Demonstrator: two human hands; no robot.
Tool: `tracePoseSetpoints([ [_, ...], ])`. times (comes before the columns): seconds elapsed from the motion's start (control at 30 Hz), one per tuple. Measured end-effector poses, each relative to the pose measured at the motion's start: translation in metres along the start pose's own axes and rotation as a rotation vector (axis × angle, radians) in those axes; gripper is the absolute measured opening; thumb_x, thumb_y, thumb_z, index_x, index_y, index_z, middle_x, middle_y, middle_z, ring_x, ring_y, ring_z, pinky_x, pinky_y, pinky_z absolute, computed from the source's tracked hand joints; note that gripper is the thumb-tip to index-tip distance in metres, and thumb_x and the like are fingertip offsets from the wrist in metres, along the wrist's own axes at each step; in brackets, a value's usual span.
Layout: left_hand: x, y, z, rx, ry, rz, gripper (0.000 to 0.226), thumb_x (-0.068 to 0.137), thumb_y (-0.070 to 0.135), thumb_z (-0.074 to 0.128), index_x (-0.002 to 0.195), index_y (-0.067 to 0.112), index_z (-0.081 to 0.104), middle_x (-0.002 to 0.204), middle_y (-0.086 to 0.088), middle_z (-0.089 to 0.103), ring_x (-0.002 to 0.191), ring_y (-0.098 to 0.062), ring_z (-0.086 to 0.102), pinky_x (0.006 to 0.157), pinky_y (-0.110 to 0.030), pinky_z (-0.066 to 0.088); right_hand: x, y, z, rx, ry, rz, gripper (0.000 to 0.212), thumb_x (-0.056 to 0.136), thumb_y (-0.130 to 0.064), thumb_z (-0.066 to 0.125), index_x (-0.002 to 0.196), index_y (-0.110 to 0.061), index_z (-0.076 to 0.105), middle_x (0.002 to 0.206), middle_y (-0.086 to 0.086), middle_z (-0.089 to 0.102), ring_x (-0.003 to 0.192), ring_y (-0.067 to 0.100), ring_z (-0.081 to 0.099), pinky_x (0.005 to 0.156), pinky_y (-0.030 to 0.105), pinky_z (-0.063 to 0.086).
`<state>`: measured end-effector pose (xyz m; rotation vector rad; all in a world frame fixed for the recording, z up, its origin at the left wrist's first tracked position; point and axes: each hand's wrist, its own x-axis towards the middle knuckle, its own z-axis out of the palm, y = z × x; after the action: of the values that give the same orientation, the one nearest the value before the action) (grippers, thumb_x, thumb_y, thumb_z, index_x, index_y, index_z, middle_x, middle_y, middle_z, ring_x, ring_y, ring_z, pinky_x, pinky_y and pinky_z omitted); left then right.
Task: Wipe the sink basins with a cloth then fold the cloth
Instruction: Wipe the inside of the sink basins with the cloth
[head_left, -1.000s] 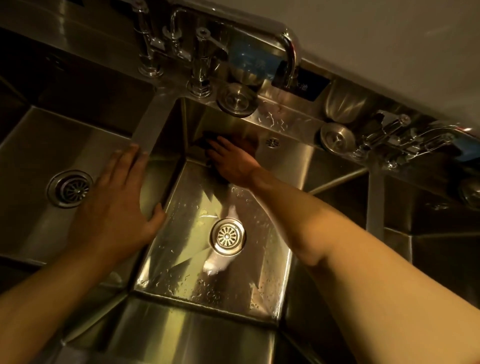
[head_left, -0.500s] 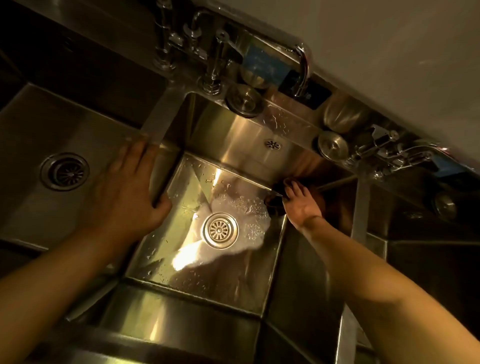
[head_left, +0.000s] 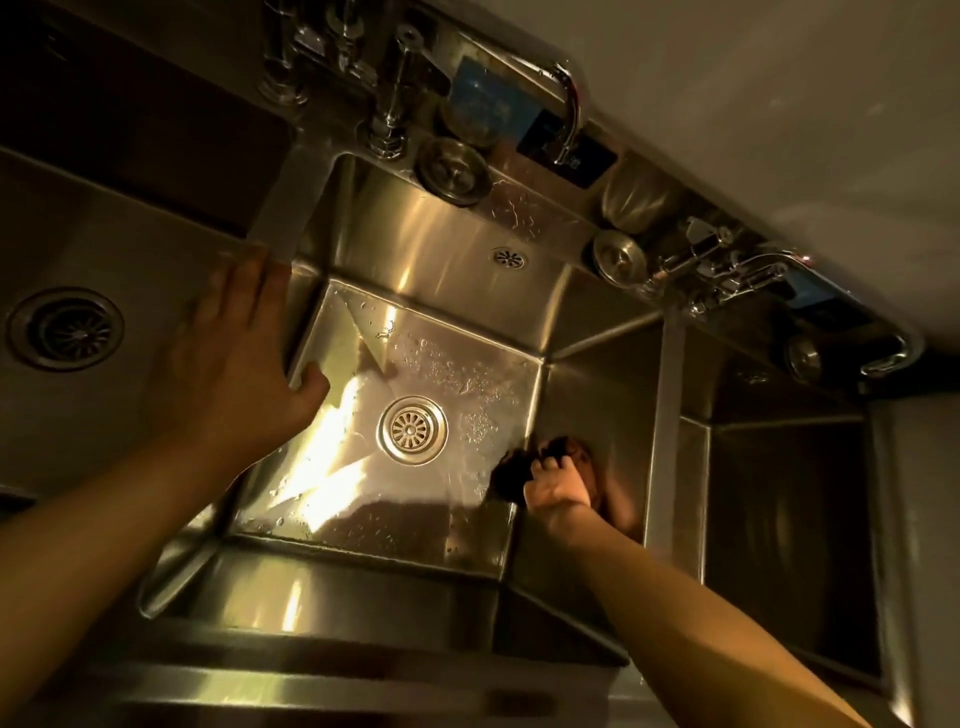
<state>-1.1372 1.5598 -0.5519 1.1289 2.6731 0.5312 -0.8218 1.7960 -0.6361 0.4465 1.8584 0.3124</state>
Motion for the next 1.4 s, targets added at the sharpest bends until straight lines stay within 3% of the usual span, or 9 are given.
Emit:
tracePoseSetpoints([
  [0.2,-0.003,-0.001,-0.002,-0.046,0.006,0.012,0.098,0.078,0.055,0.051,0.161,0.017,0.016,0.168,-0.015,0.021,0.154,-0.041,0.021,0.115,-0.063,0.036,-0.055,-0.047,0.025,0.121,-0.158,-0.149,0.039,0.101,-0.021,0.058,0.139,-0.017,0.058,0.147,0.01,0.051,0.14,0.032,0.042,0.119,0.048,0.027],
  [0.4,-0.005,0.001,-0.004,-0.036,-0.011,0.004,0.095,0.081,0.051,0.054,0.161,0.014,0.018,0.169,-0.016,0.02,0.156,-0.04,0.019,0.115,-0.06,0.035,-0.061,-0.067,0.005,0.802,-0.321,0.019,0.035,0.091,-0.02,0.067,0.125,-0.013,0.065,0.12,0.008,0.068,0.106,0.023,0.066,0.095,0.037,0.057],
  [0.6,-0.004,0.002,-0.004,-0.006,-0.017,0.002,0.099,0.083,0.046,0.068,0.162,0.016,0.016,0.171,-0.013,0.017,0.158,-0.037,0.014,0.118,-0.058,0.032,-0.067,-0.103,-0.031,1.343,-0.293,-0.18,0.038,0.095,-0.029,0.069,0.133,-0.024,0.068,0.133,0.001,0.066,0.122,0.02,0.06,0.103,0.026,0.044],
  [0.73,-0.004,0.005,-0.007,0.025,-0.022,-0.006,0.1,0.083,0.042,0.068,0.163,0.014,0.014,0.172,-0.013,0.015,0.159,-0.035,0.012,0.12,-0.056,0.029,-0.081,-0.137,-0.077,1.311,-0.252,-0.574,0.04,0.106,-0.033,0.051,0.146,-0.034,0.054,0.151,-0.001,0.052,0.135,0.015,0.047,0.113,0.027,0.034],
  [0.83,-0.004,0.006,-0.008,0.024,-0.019,-0.016,0.1,0.081,0.04,0.067,0.163,0.015,0.015,0.172,-0.011,0.015,0.159,-0.033,0.012,0.121,-0.056,0.03,-0.087,-0.155,-0.123,1.334,-0.256,-0.824,0.043,0.109,-0.026,0.047,0.151,-0.022,0.048,0.154,0.005,0.048,0.133,0.011,0.045,0.102,0.011,0.036],
  [0.9,-0.004,0.007,-0.009,0.038,-0.013,-0.014,0.1,0.08,0.041,0.065,0.163,0.014,0.016,0.171,-0.012,0.017,0.158,-0.034,0.014,0.121,-0.055,0.032,-0.088,-0.173,-0.149,1.349,-0.238,-0.904,0.044,0.108,-0.022,0.049,0.151,-0.016,0.047,0.157,0.007,0.046,0.141,0.019,0.042,0.116,0.023,0.031],
  [1.0,-0.004,0.007,-0.009,0.055,-0.011,-0.016,0.101,0.081,0.043,0.063,0.164,0.014,0.014,0.171,-0.011,0.016,0.159,-0.033,0.013,0.122,-0.054,0.031,-0.08,-0.201,-0.156,1.316,-0.164,-0.871,0.045,0.107,-0.027,0.051,0.151,-0.018,0.048,0.157,0.007,0.045,0.144,0.024,0.04,0.123,0.04,0.026],
  [1.13,-0.004,0.008,-0.01,0.06,-0.009,-0.017,0.1,0.081,0.047,0.058,0.164,0.015,0.013,0.172,-0.01,0.014,0.159,-0.032,0.012,0.122,-0.053,0.032,-0.05,-0.197,-0.119,1.157,-0.204,-0.734,0.048,0.109,-0.04,0.04,0.156,-0.029,0.039,0.158,0.007,0.043,0.142,0.027,0.042,0.119,0.04,0.03],
  [1.4,-0.004,0.008,-0.011,0.075,0.0,-0.024,0.1,0.079,0.044,0.062,0.163,0.013,0.017,0.171,-0.009,0.016,0.159,-0.032,0.014,0.119,-0.053,0.035,-0.015,-0.118,-0.004,0.966,-0.395,-0.399,0.044,0.11,-0.031,0.038,0.152,-0.022,0.043,0.153,0.011,0.046,0.139,0.027,0.044,0.117,0.042,0.032],
])
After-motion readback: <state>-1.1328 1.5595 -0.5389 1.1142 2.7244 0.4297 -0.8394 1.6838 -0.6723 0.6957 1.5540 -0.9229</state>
